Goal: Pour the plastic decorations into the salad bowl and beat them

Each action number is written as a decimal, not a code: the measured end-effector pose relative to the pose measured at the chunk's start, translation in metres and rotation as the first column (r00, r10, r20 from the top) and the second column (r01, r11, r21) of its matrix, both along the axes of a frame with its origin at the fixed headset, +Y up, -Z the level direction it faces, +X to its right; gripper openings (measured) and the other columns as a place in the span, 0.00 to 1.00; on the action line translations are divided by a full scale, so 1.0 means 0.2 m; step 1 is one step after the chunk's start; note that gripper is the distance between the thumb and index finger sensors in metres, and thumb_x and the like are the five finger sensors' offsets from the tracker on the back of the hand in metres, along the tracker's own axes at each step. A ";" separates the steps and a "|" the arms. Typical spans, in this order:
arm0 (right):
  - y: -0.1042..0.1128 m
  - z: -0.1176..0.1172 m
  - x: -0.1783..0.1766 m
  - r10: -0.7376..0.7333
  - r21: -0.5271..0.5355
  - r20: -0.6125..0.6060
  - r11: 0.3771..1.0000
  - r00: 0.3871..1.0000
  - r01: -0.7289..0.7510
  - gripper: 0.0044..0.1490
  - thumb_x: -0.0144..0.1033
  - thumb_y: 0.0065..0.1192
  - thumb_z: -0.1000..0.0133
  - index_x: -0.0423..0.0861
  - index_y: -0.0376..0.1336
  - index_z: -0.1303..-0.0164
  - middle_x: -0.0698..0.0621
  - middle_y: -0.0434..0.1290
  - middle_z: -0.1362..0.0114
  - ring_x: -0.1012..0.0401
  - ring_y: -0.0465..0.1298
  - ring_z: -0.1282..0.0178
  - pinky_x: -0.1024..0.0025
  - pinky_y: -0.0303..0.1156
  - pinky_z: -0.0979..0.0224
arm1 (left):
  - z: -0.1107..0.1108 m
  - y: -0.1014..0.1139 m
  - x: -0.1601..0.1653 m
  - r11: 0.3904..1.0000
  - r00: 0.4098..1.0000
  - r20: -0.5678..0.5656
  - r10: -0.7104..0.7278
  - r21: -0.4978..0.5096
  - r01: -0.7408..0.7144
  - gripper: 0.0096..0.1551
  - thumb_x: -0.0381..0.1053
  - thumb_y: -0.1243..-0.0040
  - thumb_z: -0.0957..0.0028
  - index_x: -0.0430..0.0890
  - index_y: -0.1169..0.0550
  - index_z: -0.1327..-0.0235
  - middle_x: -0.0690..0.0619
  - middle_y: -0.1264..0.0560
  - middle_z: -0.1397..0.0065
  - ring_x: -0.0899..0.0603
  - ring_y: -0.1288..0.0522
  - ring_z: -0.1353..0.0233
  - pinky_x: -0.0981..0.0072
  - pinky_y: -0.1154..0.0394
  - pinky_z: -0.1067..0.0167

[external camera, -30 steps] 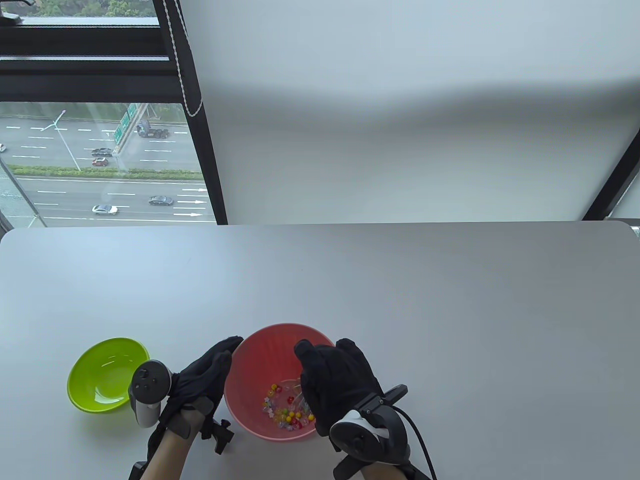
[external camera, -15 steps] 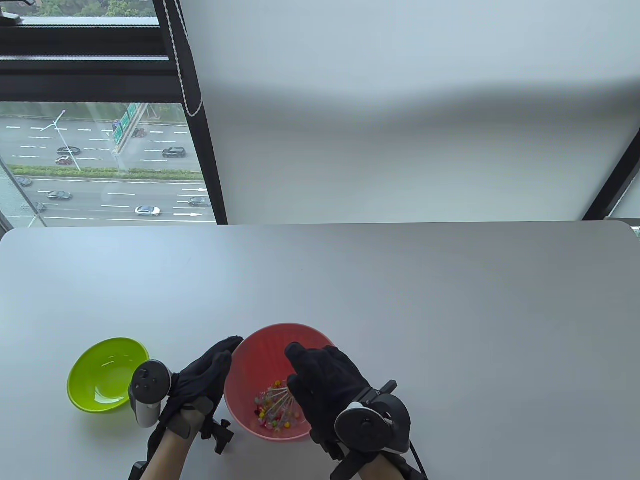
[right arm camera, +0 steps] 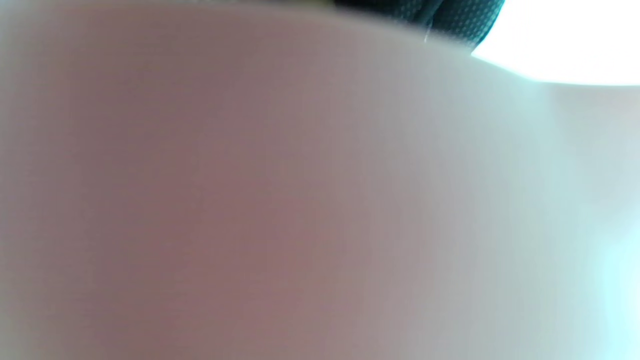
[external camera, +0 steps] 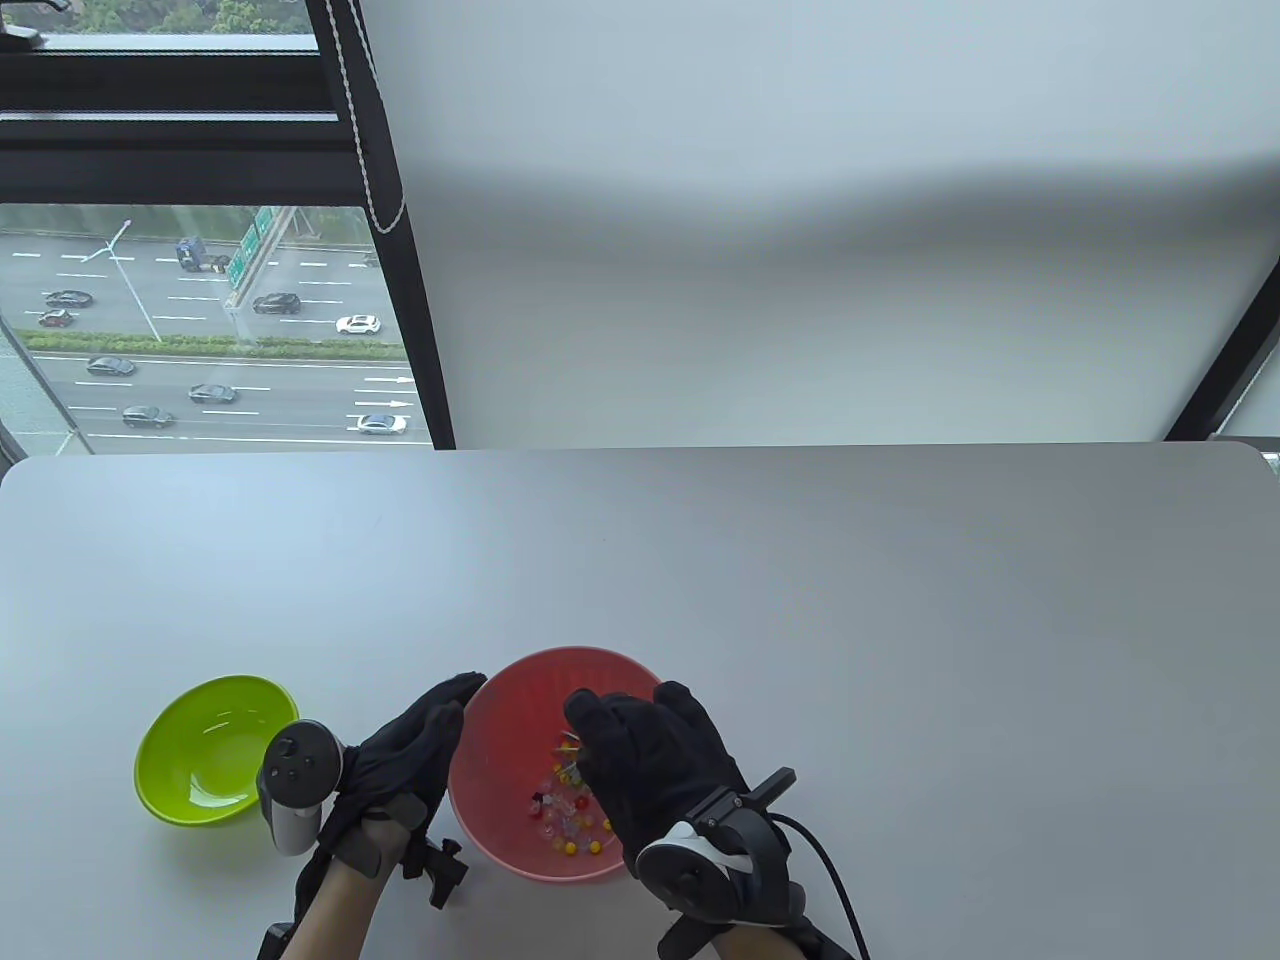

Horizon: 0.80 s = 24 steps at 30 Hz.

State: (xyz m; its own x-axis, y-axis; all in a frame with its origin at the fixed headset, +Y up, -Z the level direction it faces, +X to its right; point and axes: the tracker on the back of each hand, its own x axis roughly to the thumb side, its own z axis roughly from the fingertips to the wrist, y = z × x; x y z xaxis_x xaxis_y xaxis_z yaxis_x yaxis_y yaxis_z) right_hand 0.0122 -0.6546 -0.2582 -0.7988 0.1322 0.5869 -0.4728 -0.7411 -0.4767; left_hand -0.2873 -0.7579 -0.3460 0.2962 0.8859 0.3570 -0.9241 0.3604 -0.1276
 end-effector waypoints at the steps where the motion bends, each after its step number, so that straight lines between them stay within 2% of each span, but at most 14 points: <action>1: 0.00 0.00 0.00 -0.004 0.006 0.003 1.000 1.000 0.004 0.39 0.50 0.58 0.36 0.59 0.46 0.18 0.58 0.65 0.26 0.59 0.79 0.42 0.49 0.62 0.19 | 0.00 0.00 0.00 1.000 1.000 0.000 0.000 0.000 0.000 0.35 0.66 0.57 0.40 0.46 0.26 0.30 0.50 0.20 0.57 0.39 0.22 0.48 0.38 0.34 0.31; 5: 0.01 0.01 0.02 -0.055 0.032 0.022 0.998 0.998 0.055 0.37 0.51 0.57 0.36 0.60 0.48 0.19 0.59 0.67 0.29 0.59 0.79 0.45 0.50 0.62 0.19 | 0.00 0.00 0.00 1.000 1.000 0.000 0.001 0.000 -0.001 0.35 0.66 0.57 0.40 0.46 0.26 0.30 0.50 0.20 0.57 0.39 0.22 0.48 0.38 0.34 0.31; 13: 0.03 -0.01 0.08 -0.180 -0.003 0.023 0.984 0.983 0.180 0.35 0.51 0.54 0.36 0.59 0.50 0.19 0.58 0.70 0.33 0.59 0.80 0.51 0.51 0.64 0.21 | 0.00 0.00 0.00 1.000 1.000 0.000 0.000 0.001 0.000 0.35 0.66 0.57 0.40 0.46 0.26 0.30 0.50 0.20 0.57 0.39 0.22 0.48 0.38 0.34 0.31; 17: 0.02 -0.02 0.09 -0.252 -0.089 0.004 0.964 0.968 0.251 0.35 0.51 0.54 0.36 0.58 0.51 0.19 0.58 0.72 0.34 0.59 0.80 0.53 0.51 0.64 0.22 | 0.00 0.00 0.00 1.000 1.000 0.000 0.000 0.001 0.000 0.35 0.66 0.57 0.40 0.46 0.26 0.30 0.50 0.20 0.57 0.39 0.22 0.48 0.38 0.34 0.31; 21: -0.01 -0.05 0.07 -0.295 -0.196 -0.028 0.938 0.955 0.284 0.35 0.51 0.56 0.35 0.56 0.51 0.19 0.56 0.71 0.32 0.58 0.81 0.50 0.50 0.64 0.22 | 0.00 0.00 0.00 1.000 1.000 0.000 0.000 0.001 0.000 0.35 0.66 0.57 0.40 0.46 0.26 0.30 0.50 0.20 0.57 0.39 0.22 0.48 0.38 0.34 0.31; 24: -0.02 -0.05 0.06 -0.289 -0.224 -0.042 0.936 0.957 0.272 0.36 0.51 0.57 0.35 0.57 0.51 0.18 0.56 0.69 0.30 0.57 0.81 0.48 0.49 0.63 0.21 | 0.00 0.00 0.00 1.000 1.000 -0.001 0.000 0.001 0.000 0.35 0.66 0.57 0.40 0.46 0.26 0.30 0.50 0.20 0.57 0.39 0.22 0.48 0.38 0.34 0.31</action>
State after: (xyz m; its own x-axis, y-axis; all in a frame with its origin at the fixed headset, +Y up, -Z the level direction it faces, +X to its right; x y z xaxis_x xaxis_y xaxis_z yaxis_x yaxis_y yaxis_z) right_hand 0.0235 -0.6580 -0.2687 -0.6668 0.4734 0.5756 -0.7039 -0.6537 -0.2778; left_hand -0.2870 -0.7581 -0.3459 0.2961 0.8857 0.3576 -0.9242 0.3602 -0.1268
